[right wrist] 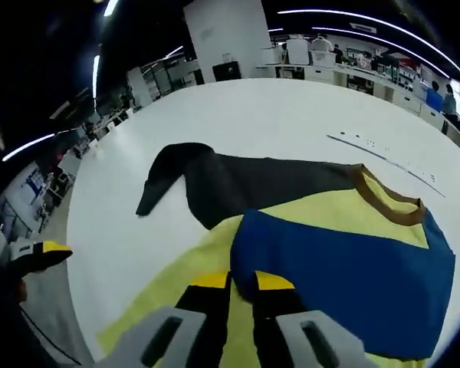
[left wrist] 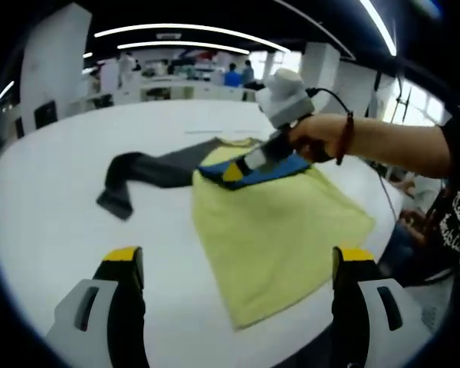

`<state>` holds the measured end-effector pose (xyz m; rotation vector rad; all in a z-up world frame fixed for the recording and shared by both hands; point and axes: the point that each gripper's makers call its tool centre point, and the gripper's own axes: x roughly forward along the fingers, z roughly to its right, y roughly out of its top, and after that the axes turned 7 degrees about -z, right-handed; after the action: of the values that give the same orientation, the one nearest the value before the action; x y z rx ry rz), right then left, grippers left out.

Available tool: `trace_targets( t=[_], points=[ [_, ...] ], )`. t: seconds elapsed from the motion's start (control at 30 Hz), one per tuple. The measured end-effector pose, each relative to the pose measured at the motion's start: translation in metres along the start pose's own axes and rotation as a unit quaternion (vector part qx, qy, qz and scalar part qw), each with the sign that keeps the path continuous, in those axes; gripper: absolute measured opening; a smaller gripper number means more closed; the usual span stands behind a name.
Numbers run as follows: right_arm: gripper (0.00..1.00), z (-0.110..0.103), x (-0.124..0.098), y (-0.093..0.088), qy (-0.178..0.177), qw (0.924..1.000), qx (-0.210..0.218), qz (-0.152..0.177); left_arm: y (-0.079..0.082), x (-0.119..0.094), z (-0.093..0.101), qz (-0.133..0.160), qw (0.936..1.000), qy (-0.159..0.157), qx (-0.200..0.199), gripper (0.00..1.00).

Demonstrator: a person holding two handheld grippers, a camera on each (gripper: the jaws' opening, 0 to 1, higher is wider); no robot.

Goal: Fold the garment on the visible template until the final outline fits inside the template.

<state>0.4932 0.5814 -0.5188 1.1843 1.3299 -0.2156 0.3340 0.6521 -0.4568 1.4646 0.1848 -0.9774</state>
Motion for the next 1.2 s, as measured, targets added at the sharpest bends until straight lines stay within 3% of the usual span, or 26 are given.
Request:
trace_targets(
  t=[0.13,0.43,0.53,0.63,0.8,1.2],
  points=[
    [0.12,-0.002,0.000,-0.002,0.013,0.9999,0.000,0.003,0.000,0.000,0.001,-0.001,1.0000,0.000,0.000,0.99],
    [0.47,0.003,-0.012,-0.001,0.014,0.9995,-0.010,0.025,0.004,0.001,0.002,0.003,1.0000,0.002,0.002,0.99],
    [0.43,0.007,-0.017,-0.002,0.009,0.9994,-0.012,0.031,0.005,0.001,0.003,0.003,1.0000,0.002,0.004,0.99],
    [0.38,0.024,-0.019,-0.005,-0.026,0.9991,-0.008,0.033,0.006,0.001,0.004,0.006,1.0000,0.002,0.004,0.99],
    [0.37,0.035,-0.015,-0.008,-0.050,0.9981,0.007,0.036,0.003,0.000,0.007,0.004,1.0000,0.001,0.003,0.99],
    [0.41,0.020,0.005,-0.005,-0.049,0.9980,-0.011,0.039,0.000,-0.004,0.001,0.006,1.0000,0.005,-0.005,0.99]
  ],
)
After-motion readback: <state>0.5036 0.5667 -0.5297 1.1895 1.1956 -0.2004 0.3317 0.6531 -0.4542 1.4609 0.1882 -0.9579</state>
